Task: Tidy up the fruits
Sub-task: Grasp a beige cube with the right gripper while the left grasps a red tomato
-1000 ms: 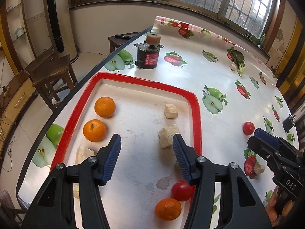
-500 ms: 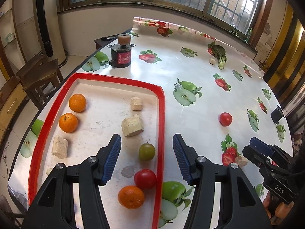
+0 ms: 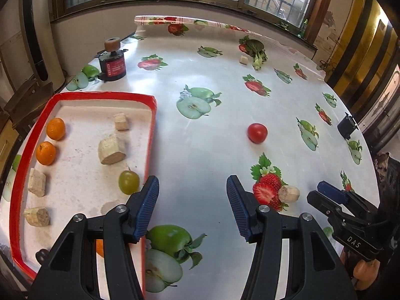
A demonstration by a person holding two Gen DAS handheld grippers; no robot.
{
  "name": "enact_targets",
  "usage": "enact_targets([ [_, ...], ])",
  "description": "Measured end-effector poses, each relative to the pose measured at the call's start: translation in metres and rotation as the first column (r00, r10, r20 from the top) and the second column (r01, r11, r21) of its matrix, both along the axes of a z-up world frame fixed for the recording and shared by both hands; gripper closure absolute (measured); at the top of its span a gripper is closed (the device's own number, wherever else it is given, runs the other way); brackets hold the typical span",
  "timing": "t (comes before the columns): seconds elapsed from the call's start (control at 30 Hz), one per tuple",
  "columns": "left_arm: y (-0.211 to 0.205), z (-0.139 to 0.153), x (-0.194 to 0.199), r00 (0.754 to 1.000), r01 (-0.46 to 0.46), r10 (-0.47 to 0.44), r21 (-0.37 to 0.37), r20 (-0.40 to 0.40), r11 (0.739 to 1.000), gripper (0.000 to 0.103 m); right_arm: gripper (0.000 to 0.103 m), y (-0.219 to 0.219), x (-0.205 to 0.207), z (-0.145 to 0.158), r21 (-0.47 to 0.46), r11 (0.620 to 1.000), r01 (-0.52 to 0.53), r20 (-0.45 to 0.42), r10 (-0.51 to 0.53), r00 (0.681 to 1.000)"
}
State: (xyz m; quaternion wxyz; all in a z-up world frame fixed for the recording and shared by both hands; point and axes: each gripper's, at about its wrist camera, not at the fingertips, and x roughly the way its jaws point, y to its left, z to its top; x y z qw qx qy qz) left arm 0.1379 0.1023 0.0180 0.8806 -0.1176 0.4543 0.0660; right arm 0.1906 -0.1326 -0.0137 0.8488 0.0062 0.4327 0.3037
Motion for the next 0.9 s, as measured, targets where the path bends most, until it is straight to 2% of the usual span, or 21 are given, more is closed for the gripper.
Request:
enact_targets([
  [0.33,-0.038,-0.015,0.026,0.997,0.071,-0.071,-0.018,-0.036,0.997,0.048,0.053,-0.021,0.003,-0.006,-0.005,0.999,0.031,-0.012,-0.031,0.999],
  [0.57,-0.055,-0.022,0.073,0.991,0.120,-0.121,-0.026,-0.056,0.992,0.048,0.053,0.014,-0.002,-0.015,-0.037,0.998,-0.059,-0.016,0.058,0.998],
  [0.73,-0.059,-0.043,0.106,0.987,0.123,-0.127,-0.043,-0.101,0.991,0.048,0.053,0.035,0.008,-0.028,-0.082,0.993,-0.084,-0.027,0.082,0.996],
  [0.77,-0.059,-0.046,0.111,0.987,0.122,-0.126,-0.049,-0.101,0.991,0.048,0.055,0.036,0.009,-0.028,-0.076,0.994,-0.083,-0.012,0.082,0.997],
  [0.83,-0.060,-0.049,0.119,0.988,0.122,-0.125,-0.038,-0.089,0.992,0.047,0.070,0.034,0.012,-0.028,-0.070,0.994,-0.084,-0.020,0.083,0.996],
  [0.9,-0.062,-0.048,0.126,0.988,0.126,-0.128,-0.029,-0.084,0.992,0.045,0.070,0.030,0.014,-0.028,-0.046,0.996,-0.080,-0.037,0.078,0.996],
])
